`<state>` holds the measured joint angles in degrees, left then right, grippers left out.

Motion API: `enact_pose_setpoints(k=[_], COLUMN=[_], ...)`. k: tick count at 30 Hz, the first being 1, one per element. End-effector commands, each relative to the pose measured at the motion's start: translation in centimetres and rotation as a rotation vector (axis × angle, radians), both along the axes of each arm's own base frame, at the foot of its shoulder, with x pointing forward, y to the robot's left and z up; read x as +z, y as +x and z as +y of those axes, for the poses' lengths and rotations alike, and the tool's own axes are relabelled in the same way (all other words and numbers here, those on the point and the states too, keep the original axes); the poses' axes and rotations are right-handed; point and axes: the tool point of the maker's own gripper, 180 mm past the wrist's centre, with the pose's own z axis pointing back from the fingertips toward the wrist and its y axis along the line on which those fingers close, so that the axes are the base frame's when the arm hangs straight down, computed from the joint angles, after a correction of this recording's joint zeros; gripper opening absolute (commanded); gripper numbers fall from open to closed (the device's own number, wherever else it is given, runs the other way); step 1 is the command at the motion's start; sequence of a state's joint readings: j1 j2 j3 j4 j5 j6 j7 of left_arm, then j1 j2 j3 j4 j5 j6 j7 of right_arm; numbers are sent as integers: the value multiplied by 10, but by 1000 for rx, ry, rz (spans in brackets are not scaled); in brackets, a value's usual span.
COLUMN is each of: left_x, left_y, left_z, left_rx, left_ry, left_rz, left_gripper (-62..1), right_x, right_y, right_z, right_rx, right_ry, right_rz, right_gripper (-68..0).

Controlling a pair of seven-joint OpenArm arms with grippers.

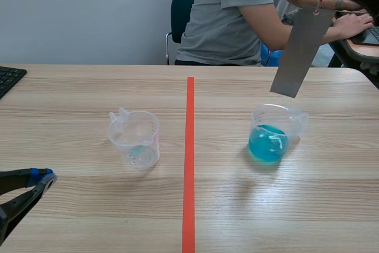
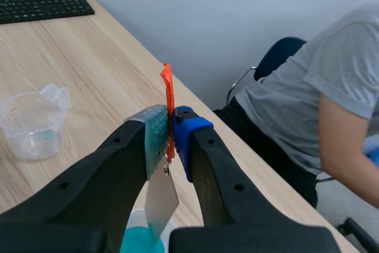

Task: Do the redox reaction experiment.
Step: 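Raise the plate and point at it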

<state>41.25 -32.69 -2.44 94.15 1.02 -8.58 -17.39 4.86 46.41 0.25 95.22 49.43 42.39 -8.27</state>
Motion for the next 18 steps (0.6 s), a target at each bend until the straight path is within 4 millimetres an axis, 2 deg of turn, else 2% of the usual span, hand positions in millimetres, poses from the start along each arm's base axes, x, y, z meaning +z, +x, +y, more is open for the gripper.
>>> enact_pose_setpoints(k=[1, 11, 18], left_x=[5, 5, 5], left_y=[2, 2, 2], left_z=[-2, -2, -2], left_rx=[3, 3, 3], left_ry=[-16, -16, -16], left_rz=[-20, -20, -20], left_gripper=[-591, -591, -591], right_x=[18, 36, 38], right_y=[-3, -13, -13], right_z=[3, 12, 10], right_rx=[20, 49, 44], right_ry=[2, 11, 15], right_rz=[-42, -47, -39], right_gripper=[-669, -669, -669])
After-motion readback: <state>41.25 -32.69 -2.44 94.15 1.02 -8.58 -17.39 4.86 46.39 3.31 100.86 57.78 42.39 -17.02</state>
